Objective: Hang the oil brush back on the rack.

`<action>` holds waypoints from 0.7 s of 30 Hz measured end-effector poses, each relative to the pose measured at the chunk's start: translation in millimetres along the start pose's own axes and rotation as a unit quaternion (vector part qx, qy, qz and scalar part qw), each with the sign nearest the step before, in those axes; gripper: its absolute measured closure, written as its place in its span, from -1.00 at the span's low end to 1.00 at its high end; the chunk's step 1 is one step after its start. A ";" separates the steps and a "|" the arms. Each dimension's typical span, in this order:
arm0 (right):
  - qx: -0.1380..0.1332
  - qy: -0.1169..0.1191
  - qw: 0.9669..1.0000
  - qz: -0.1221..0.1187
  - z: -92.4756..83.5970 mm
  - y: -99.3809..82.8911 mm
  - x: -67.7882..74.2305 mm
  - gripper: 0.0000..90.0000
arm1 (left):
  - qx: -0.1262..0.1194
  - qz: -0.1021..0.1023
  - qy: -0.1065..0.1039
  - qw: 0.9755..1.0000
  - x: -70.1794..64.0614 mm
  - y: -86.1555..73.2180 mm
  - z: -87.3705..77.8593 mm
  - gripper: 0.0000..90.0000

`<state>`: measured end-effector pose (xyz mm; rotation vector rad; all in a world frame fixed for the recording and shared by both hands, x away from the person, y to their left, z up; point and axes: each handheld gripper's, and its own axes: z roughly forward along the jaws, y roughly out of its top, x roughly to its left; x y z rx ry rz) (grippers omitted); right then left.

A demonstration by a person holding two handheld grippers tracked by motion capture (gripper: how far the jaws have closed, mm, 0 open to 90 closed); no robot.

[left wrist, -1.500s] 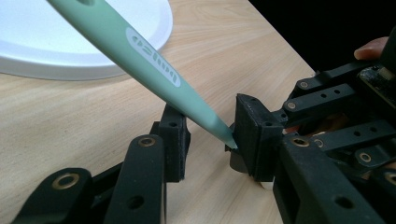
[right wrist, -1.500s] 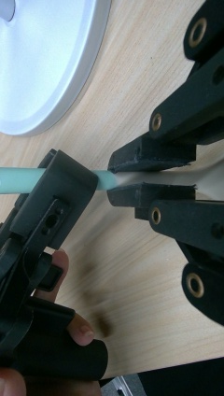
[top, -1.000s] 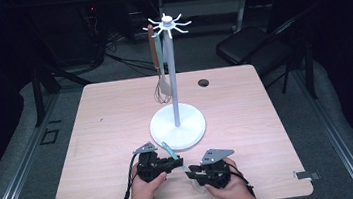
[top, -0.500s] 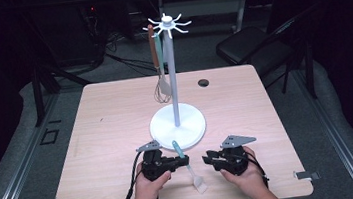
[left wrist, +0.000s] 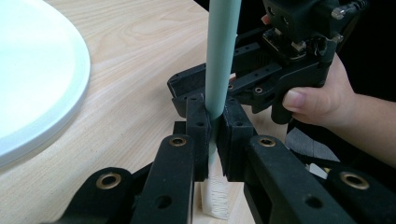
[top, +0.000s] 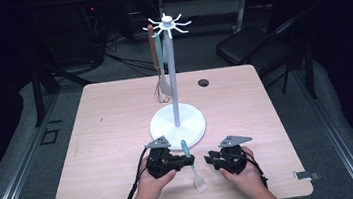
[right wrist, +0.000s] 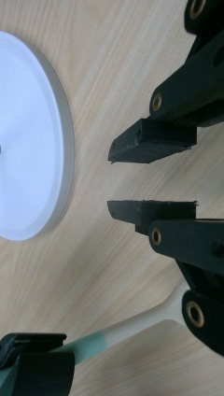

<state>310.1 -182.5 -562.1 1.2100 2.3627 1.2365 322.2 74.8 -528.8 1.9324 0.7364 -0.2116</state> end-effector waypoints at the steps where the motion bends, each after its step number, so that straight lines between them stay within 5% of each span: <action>1: 0.001 0.000 1.000 0.000 -0.1 0.0 -0.2 0.56 | 0.002 0.001 -0.001 1.000 0.2 0.3 -0.4 0.87; 7: 0.002 0.000 1.000 0.001 0.0 -0.5 0.6 0.53 | 0.006 0.001 -0.005 1.000 1.6 5.2 -4.0 0.87; 21: -0.002 -0.005 1.000 0.007 1.2 -1.8 -2.6 0.51 | 0.029 0.057 0.020 0.998 2.6 54.1 -36.8 0.87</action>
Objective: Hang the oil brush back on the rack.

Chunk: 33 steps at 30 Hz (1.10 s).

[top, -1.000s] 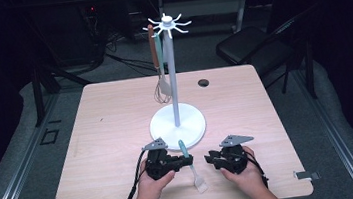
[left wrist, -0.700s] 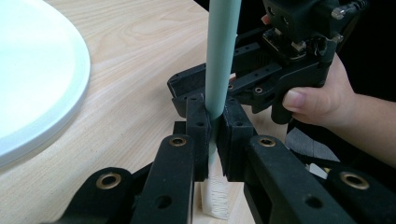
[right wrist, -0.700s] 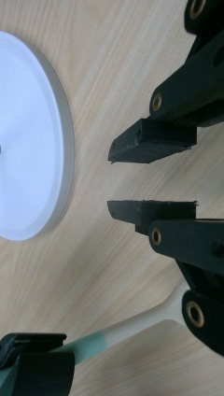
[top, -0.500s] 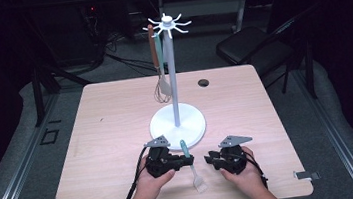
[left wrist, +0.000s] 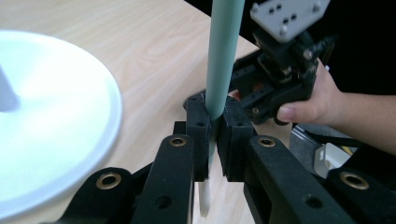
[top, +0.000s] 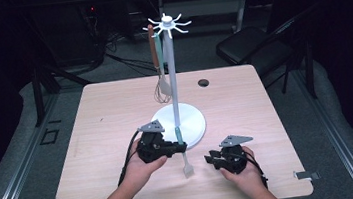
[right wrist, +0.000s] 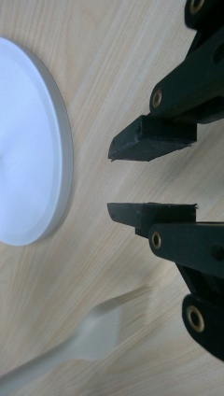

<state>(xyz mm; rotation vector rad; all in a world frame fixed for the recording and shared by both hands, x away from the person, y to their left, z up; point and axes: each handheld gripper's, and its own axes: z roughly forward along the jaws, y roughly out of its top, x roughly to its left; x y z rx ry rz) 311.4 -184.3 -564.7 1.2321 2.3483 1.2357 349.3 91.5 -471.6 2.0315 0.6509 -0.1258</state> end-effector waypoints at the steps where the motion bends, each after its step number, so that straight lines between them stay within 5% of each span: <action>1: -0.001 0.001 1.000 0.001 0.0 -0.1 0.0 0.50 | 0.001 0.003 0.003 1.000 1.6 3.7 -3.1 0.87; 6: 0.000 0.000 1.000 0.002 0.3 -0.2 -0.5 0.50 | 0.004 0.019 0.020 1.000 5.3 27.7 -18.7 0.87; 12: -0.002 0.001 1.000 0.006 0.5 -0.4 -1.4 0.50 | -0.007 0.043 0.028 0.999 5.0 87.1 -43.6 0.87; 20: -0.005 0.004 1.000 0.014 -0.3 -1.3 -5.3 0.50 | -0.028 0.060 0.007 0.998 -2.6 164.1 -74.4 0.87; 25: -0.006 0.008 1.000 0.014 -0.4 -1.5 -4.9 0.49 | -0.021 0.069 0.016 0.997 -4.9 186.9 -81.6 0.87; 33: -0.009 0.008 1.000 0.012 0.6 -1.6 -3.0 0.49 | -0.017 0.062 0.017 0.998 1.8 202.0 -81.7 0.87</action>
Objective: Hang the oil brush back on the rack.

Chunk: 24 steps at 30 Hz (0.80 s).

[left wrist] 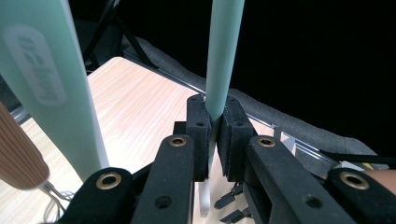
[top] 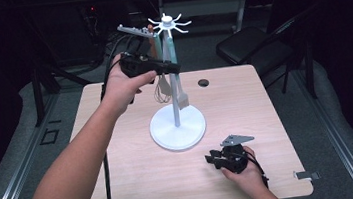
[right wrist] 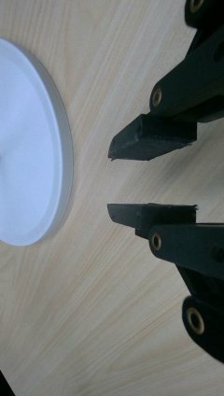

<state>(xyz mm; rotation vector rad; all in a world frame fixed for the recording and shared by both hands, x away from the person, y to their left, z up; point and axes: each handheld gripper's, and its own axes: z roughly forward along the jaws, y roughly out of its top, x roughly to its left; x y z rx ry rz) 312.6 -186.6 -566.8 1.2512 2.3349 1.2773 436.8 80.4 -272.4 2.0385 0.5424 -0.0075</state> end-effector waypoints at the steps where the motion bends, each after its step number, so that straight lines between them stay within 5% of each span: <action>1: 0.002 0.000 1.000 0.000 -0.1 -0.1 0.2 0.49 | -0.001 -0.002 0.000 1.000 0.6 0.5 0.7 0.87; 24: 0.001 0.002 1.000 -0.008 1.5 -1.2 2.9 0.49 | 0.000 -0.019 0.020 1.000 13.0 1.8 5.6 0.87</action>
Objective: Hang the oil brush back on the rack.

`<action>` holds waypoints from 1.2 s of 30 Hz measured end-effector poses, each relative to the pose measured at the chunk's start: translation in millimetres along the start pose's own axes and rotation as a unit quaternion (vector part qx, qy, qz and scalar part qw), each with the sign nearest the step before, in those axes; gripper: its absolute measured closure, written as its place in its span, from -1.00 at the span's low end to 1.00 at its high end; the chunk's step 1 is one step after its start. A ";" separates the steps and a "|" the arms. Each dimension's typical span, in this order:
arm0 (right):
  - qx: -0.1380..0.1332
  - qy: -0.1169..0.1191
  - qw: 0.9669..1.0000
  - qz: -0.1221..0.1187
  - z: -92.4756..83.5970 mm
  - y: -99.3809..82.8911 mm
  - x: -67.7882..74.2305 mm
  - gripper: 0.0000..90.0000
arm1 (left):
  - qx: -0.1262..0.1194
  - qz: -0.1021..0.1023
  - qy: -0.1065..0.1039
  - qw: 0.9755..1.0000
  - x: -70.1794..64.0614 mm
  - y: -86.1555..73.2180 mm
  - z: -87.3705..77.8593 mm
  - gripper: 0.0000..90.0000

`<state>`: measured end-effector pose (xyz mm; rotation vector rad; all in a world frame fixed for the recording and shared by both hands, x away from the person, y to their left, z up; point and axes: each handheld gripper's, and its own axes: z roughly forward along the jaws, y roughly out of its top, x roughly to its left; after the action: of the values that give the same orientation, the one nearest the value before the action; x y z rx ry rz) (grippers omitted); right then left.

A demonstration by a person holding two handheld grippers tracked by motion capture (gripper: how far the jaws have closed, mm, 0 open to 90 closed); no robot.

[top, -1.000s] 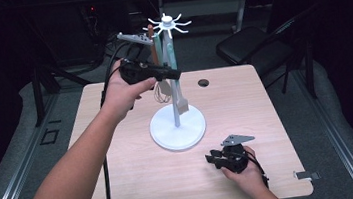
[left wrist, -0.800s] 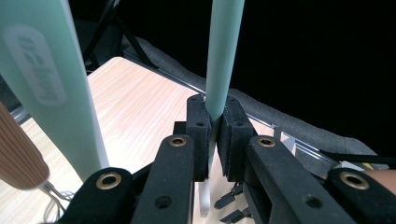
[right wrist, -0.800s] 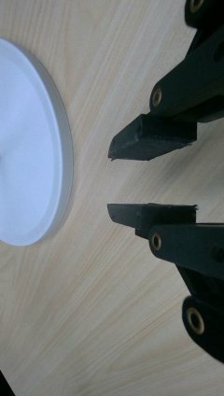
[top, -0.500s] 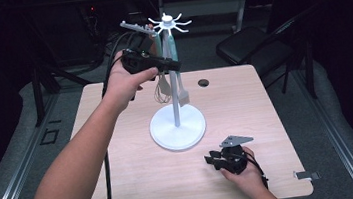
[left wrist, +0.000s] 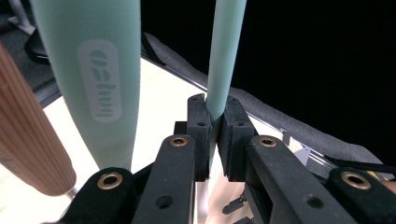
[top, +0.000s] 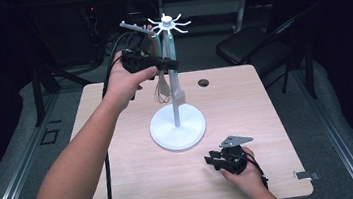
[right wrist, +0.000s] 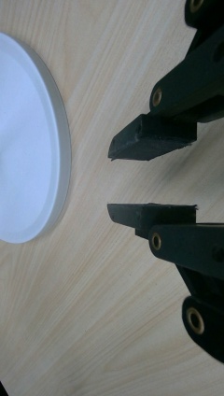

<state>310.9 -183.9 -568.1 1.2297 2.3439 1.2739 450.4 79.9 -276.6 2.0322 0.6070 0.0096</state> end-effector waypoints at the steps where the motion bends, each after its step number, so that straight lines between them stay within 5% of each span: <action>1: 0.000 0.001 1.000 0.000 0.1 0.0 0.1 0.49 | 0.000 0.002 0.006 1.000 -0.5 0.3 0.3 0.86; 10: 0.001 0.002 1.000 -0.001 0.1 0.0 0.6 0.49 | 0.004 0.010 0.063 0.998 -6.3 -4.7 -1.5 0.65; 18: -0.007 0.000 1.000 0.003 -2.7 1.0 -0.9 0.49 | 0.010 0.025 0.077 0.997 -23.3 -30.2 -7.6 0.37; 29: -0.013 -0.008 1.000 0.011 -9.3 1.6 -6.8 0.48 | 0.010 -0.004 0.096 0.995 -9.9 -105.2 -17.3 0.18; 36: -0.015 -0.015 1.000 0.015 -10.8 1.5 -9.0 0.46 | -0.004 -0.023 0.141 0.990 3.3 -157.2 -26.6 0.08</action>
<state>311.8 -196.7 -562.2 1.2712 2.2867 1.2858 381.5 165.5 -392.3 2.0237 0.8293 0.2753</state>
